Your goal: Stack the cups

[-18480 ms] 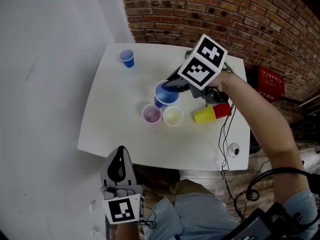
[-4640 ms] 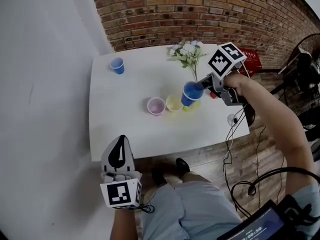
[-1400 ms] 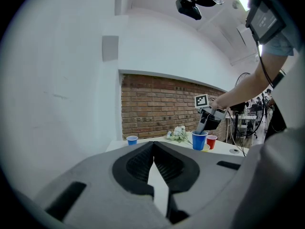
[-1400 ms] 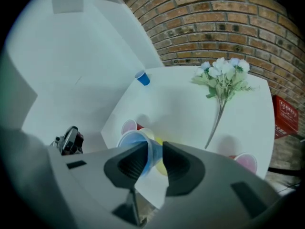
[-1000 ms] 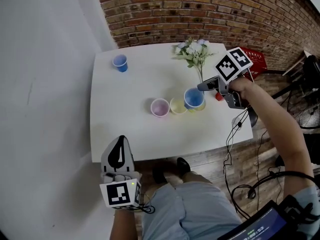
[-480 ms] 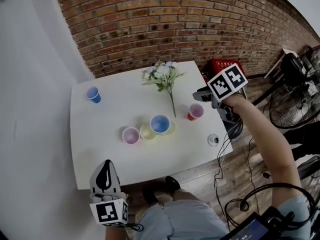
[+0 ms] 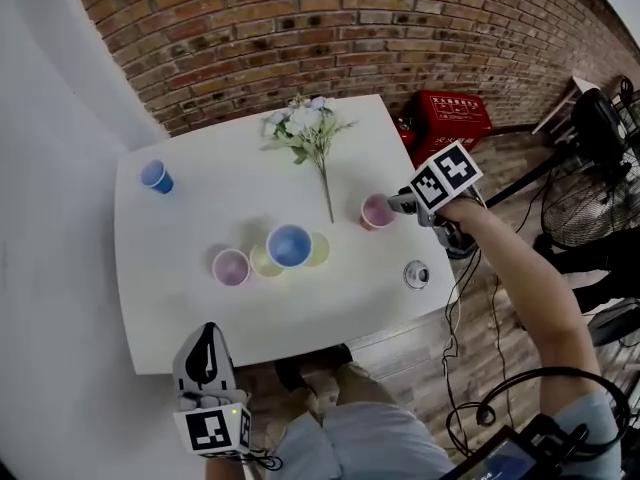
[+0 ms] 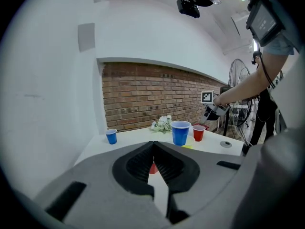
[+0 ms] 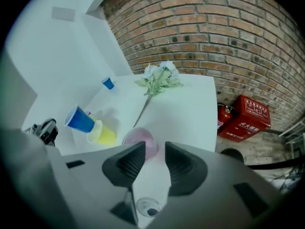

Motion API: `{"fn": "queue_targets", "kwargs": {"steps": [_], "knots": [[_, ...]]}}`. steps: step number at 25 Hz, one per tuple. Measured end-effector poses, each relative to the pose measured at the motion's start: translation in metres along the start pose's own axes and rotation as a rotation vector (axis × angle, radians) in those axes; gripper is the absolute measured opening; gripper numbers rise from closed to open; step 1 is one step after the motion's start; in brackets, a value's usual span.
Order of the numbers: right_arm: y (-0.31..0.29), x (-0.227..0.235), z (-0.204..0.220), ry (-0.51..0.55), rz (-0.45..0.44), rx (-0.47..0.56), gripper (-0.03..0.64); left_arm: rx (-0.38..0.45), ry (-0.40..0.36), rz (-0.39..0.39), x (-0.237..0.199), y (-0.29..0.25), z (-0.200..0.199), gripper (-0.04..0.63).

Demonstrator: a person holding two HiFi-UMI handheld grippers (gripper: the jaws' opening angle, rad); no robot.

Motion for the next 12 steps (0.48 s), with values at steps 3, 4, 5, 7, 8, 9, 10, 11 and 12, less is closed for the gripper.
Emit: {"fn": "queue_targets", "kwargs": {"steps": [3, 4, 5, 7, 8, 9, 10, 11, 12], "knots": [[-0.015, 0.005, 0.003, 0.008, -0.023, -0.032, 0.135, -0.02, 0.004, -0.019, 0.005, -0.001, 0.004, 0.009], [-0.019, 0.006, 0.005, 0.009, -0.032, -0.041, 0.131, -0.022, 0.005, -0.026, 0.007, -0.001, 0.005, 0.009], [-0.023, 0.008, 0.007, 0.011, -0.041, -0.051, 0.122, -0.023, 0.006, -0.032, 0.009, -0.001, 0.006, 0.009], [-0.028, 0.011, 0.01, 0.021, -0.055, -0.069, 0.085, -0.023, 0.009, -0.048, 0.013, -0.001, 0.007, 0.009], [-0.029, 0.012, 0.011, 0.028, -0.06, -0.076, 0.047, -0.023, 0.012, -0.058, 0.014, 0.0, 0.007, 0.009], [-0.03, 0.012, 0.01, 0.033, -0.067, -0.082, 0.037, -0.021, 0.016, -0.067, 0.014, 0.001, 0.008, 0.009], [-0.03, 0.011, 0.008, 0.038, -0.077, -0.088, 0.034, -0.019, 0.02, -0.075, 0.015, 0.002, 0.009, 0.009], [-0.028, 0.01, 0.005, 0.043, -0.086, -0.093, 0.029, -0.015, 0.024, -0.081, 0.015, 0.003, 0.01, 0.009], [-0.025, 0.009, 0.0, 0.051, -0.092, -0.097, 0.029, -0.01, 0.027, -0.085, 0.015, 0.004, 0.012, 0.009]]}}
Point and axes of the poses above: the fingertips, and each gripper's own axes: y backward along the fingers, x to its right, z out of its underside, the point moved 4 cm from there along y, backward along the fingers, and after that the axes turned 13 degrees about y, right-handed, at the moved point
